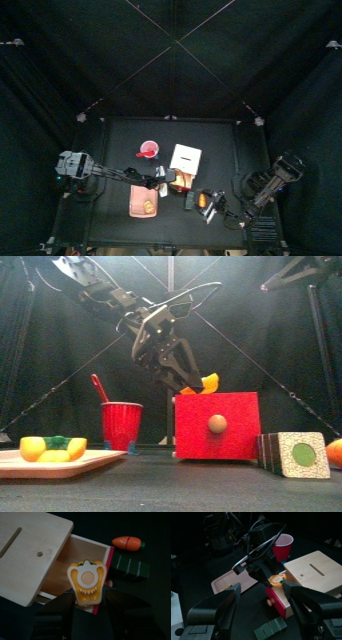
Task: Place squash half in drawer
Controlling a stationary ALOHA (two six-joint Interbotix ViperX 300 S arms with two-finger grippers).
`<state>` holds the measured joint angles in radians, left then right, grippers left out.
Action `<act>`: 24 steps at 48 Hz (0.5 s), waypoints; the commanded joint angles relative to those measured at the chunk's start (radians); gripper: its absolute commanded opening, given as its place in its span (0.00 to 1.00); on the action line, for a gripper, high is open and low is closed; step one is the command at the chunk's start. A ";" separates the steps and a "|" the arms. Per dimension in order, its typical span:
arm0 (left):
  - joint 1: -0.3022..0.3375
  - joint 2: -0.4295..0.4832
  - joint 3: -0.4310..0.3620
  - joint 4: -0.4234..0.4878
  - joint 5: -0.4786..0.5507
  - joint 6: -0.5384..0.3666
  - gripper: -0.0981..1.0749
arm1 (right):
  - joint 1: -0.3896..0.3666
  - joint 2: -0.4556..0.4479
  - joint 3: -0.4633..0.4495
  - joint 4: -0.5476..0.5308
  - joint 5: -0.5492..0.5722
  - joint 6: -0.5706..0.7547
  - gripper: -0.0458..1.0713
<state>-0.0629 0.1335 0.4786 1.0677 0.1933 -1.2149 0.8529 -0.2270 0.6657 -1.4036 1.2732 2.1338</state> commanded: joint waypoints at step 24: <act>0.014 0.003 -0.018 0.006 -0.003 0.006 0.76 | -0.006 -0.014 -0.008 0.000 0.006 0.005 0.91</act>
<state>-0.0552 0.1427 0.4755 1.0707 0.1887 -1.2118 0.8483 -0.2270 0.6657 -1.4005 1.2747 2.1338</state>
